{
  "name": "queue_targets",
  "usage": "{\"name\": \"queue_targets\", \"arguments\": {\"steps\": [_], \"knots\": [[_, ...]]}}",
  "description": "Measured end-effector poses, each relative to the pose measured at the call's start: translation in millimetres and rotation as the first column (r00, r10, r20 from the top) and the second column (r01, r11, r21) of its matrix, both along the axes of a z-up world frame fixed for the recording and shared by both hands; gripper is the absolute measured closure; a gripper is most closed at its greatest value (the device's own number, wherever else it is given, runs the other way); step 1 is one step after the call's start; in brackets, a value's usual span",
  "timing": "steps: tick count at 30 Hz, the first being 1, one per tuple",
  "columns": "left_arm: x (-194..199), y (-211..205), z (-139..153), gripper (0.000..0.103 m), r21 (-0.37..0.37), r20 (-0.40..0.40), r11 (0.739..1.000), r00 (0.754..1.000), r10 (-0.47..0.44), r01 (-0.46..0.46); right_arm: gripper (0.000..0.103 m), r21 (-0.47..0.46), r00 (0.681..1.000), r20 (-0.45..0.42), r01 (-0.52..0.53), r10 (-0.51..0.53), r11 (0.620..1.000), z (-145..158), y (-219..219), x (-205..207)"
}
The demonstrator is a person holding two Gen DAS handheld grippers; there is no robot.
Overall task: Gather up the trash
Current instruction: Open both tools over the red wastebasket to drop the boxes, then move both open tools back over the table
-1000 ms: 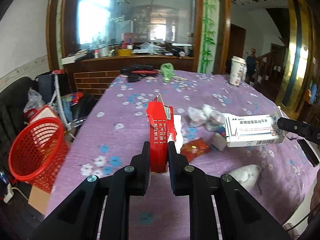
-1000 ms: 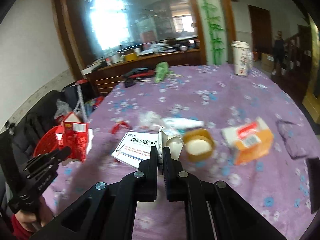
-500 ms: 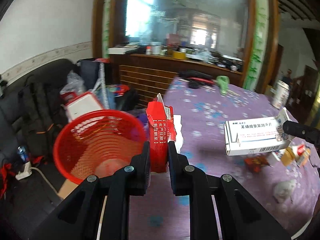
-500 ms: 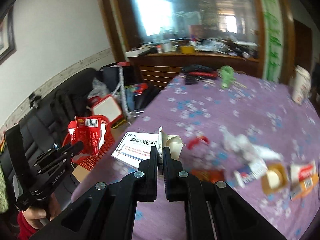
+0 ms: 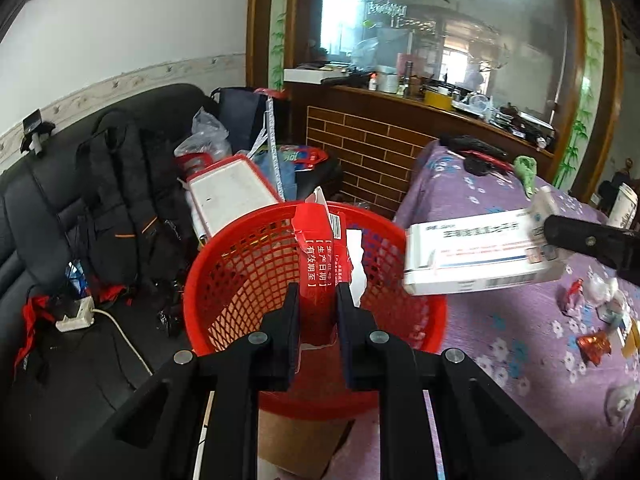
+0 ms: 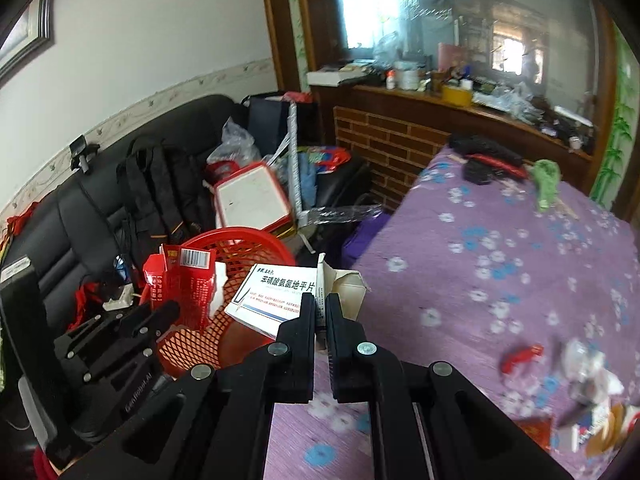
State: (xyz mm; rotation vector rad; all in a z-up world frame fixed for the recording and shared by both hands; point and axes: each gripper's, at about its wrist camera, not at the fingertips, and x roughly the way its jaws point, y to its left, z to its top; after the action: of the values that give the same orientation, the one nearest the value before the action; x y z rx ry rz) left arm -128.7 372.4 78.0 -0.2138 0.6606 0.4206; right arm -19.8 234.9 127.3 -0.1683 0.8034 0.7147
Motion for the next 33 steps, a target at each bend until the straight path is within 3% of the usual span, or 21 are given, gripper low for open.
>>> {"name": "queue_targets", "arguments": {"steps": [3,4,5,7,15,18,24,33], "knots": [[2.6,5.5,-2.3,0.085,0.005,-0.005,1.0,1.0,0.012,-0.012,0.094,-0.007,0.999,-0.017,-0.037,0.037,0.999,-7.7,19.6,3.8],[3.3,6.8,-2.8,0.077,0.003,-0.006,1.0,1.0,0.014,-0.014,0.089,-0.002,0.999,-0.021,-0.045,0.045,0.999,-8.8,22.6,4.3],[2.9,7.6,-2.5,0.061,0.003,-0.002,1.0,1.0,0.019,-0.019,0.086,0.007,0.999,-0.023,-0.048,0.048,0.999,-9.3,21.7,5.0],[-1.5,6.0,0.4,0.046,0.019,0.015,0.999,0.999,0.032,-0.033,0.085,0.026,0.998,-0.023,-0.05,0.05,0.998,-8.1,14.6,4.5],[-8.5,-23.6,11.4,0.044,0.035,0.043,0.999,0.999,-0.018,0.016,0.082,0.07,0.999,-0.04,0.036,-0.033,0.997,3.1,-52.2,-3.4],[-11.5,-47.3,18.0,0.038,0.049,0.067,0.997,0.996,-0.057,0.054,0.076,0.077,0.996,-0.049,0.077,-0.074,0.994,2.0,-87.8,-9.7],[-9.1,-104.7,23.3,0.037,0.076,0.071,0.984,0.984,-0.165,0.159,0.075,0.091,0.985,-0.073,0.164,-0.157,0.982,-5.6,-158.3,-21.2],[2.5,-190.4,13.5,0.036,0.093,0.029,0.929,0.932,-0.362,0.358,0.074,0.132,0.932,-0.129,0.353,-0.338,0.926,-19.4,-283.3,-37.3]]}}
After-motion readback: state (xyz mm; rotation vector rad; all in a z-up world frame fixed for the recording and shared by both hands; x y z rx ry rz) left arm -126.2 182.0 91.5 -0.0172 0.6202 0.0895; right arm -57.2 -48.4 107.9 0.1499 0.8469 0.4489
